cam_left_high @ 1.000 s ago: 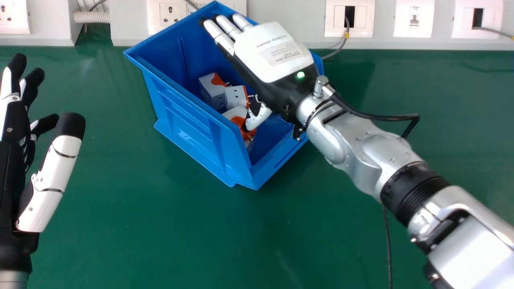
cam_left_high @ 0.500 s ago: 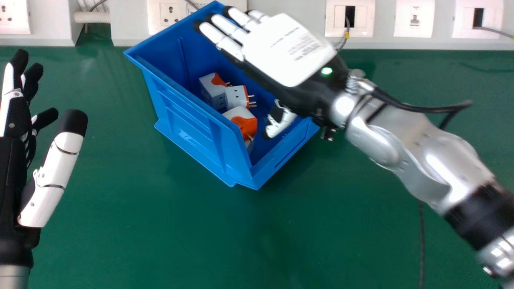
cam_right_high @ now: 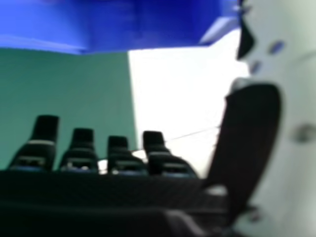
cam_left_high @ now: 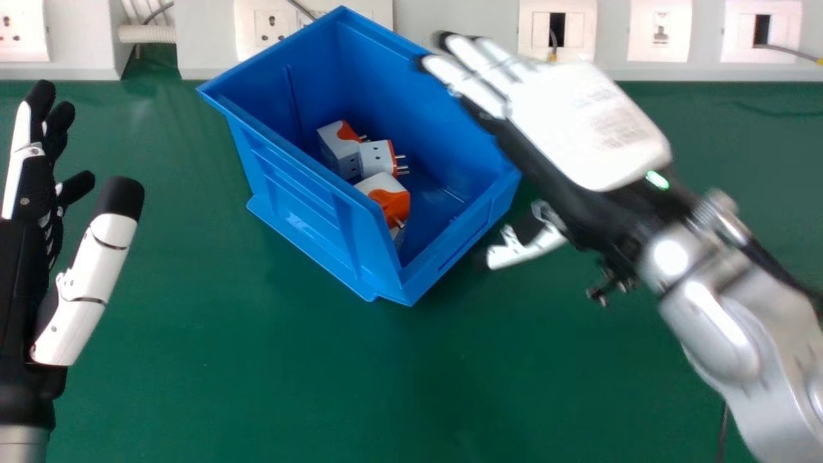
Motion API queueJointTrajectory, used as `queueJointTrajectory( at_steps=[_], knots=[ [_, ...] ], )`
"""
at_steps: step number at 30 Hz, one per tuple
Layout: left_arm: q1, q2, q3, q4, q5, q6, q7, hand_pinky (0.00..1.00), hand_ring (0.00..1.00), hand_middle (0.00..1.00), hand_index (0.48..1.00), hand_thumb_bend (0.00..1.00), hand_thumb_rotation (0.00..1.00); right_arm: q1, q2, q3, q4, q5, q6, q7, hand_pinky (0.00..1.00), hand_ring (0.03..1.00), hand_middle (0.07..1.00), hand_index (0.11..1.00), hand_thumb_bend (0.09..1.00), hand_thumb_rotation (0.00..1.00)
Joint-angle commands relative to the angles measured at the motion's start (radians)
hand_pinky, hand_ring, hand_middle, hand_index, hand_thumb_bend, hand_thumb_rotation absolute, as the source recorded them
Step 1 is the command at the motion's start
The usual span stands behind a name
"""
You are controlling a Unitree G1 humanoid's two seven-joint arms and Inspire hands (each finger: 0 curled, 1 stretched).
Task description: Pick all objects and put in blue box
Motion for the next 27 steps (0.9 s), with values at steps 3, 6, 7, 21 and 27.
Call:
queueJointTrajectory(
  at_steps=[3,6,7,21,27],
  knots=[
    [0.002,-0.021,-0.029,0.005,-0.035,-0.039,-0.003,0.94,1.00,1.00,0.992,0.57,0.89,0.136,0.101,-0.050,-0.098,0.081,-0.004,-0.083,0.79,0.931,0.953,0.886,0.734,0.13],
    [0.021,-0.039,-0.055,0.011,-0.059,-0.051,-0.013,0.94,1.00,1.00,0.995,0.55,0.87,0.250,0.180,-0.052,-0.115,0.143,-0.019,-0.132,0.77,0.927,0.953,0.892,0.637,0.20],
    [0.026,-0.041,-0.059,0.012,-0.058,-0.052,-0.012,0.94,1.00,1.00,0.995,0.55,0.87,0.274,0.198,-0.052,-0.117,0.160,-0.025,-0.139,0.77,0.927,0.953,0.892,0.637,0.20],
    [0.111,-0.078,-0.079,-0.064,0.008,0.047,0.020,0.94,1.00,0.99,0.993,0.62,0.86,0.458,0.420,-0.092,-0.156,0.598,0.130,-0.064,0.91,0.986,0.993,0.981,0.533,0.84],
    [0.126,-0.084,-0.072,-0.034,0.017,0.016,0.031,0.94,1.00,0.98,0.987,0.68,0.87,0.466,0.402,-0.153,-0.102,0.677,0.043,-0.033,0.97,0.996,0.998,0.994,0.561,0.95]
  ],
)
